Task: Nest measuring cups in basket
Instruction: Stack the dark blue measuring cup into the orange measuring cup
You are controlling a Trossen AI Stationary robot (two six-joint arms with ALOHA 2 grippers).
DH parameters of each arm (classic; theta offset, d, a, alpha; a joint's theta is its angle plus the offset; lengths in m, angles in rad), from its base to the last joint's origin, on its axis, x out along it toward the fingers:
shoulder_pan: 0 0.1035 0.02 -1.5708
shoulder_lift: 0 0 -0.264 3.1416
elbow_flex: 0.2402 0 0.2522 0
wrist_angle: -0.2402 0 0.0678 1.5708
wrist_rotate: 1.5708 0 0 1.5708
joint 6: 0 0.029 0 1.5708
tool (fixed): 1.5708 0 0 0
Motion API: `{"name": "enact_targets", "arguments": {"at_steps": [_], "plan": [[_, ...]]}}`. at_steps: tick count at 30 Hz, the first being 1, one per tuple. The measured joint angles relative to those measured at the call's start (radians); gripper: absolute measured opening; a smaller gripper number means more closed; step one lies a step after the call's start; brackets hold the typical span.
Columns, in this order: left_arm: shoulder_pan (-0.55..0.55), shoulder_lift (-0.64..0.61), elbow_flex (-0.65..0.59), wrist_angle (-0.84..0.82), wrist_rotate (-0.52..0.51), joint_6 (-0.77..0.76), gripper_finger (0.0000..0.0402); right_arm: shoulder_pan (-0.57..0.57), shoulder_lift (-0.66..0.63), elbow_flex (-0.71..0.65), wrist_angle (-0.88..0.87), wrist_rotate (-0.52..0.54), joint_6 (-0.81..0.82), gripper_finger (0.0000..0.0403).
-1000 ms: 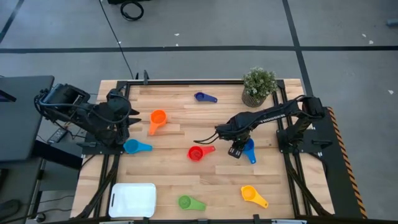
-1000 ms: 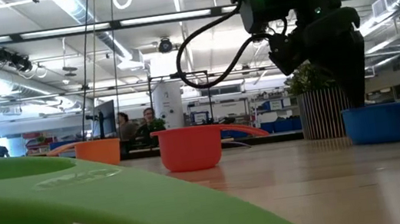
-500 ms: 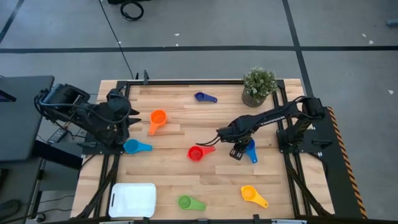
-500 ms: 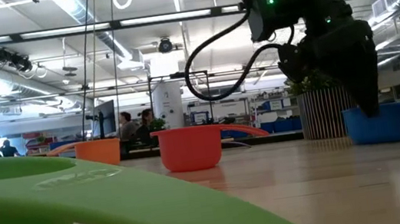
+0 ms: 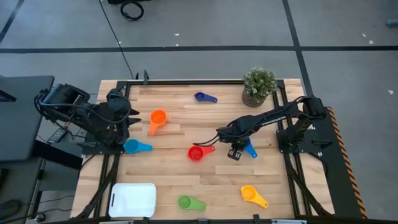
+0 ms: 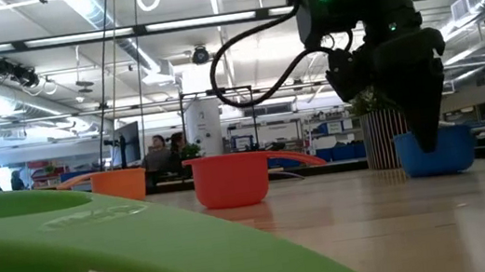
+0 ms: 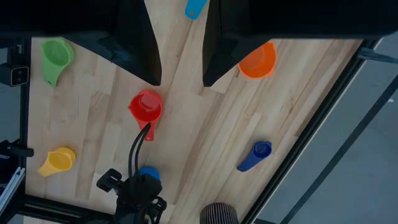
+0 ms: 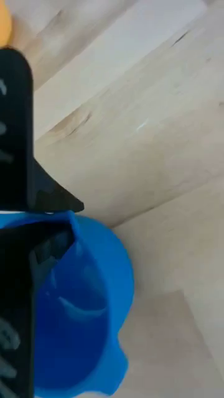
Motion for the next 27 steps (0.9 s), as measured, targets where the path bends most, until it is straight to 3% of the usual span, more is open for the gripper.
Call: {"name": "enact_targets", "arguments": {"at_steps": [12, 22, 27], "plan": [[0.0, 0.0, 0.0, 0.001, -0.001, 0.084, 0.0126, -0.006, 0.008, 0.087, -0.037, 0.216, -0.005, 0.001], [0.002, 0.0, 0.0, 0.002, -0.032, 0.106, 0.0126, -0.102, 0.008, 0.353, -0.104, 0.205, -0.15, 0.001], [0.0, 0.0, 0.0, 0.003, -0.029, -0.013, 0.0126, -0.167, 0.008, 0.543, -0.256, 0.183, -0.187, 0.001]]}}
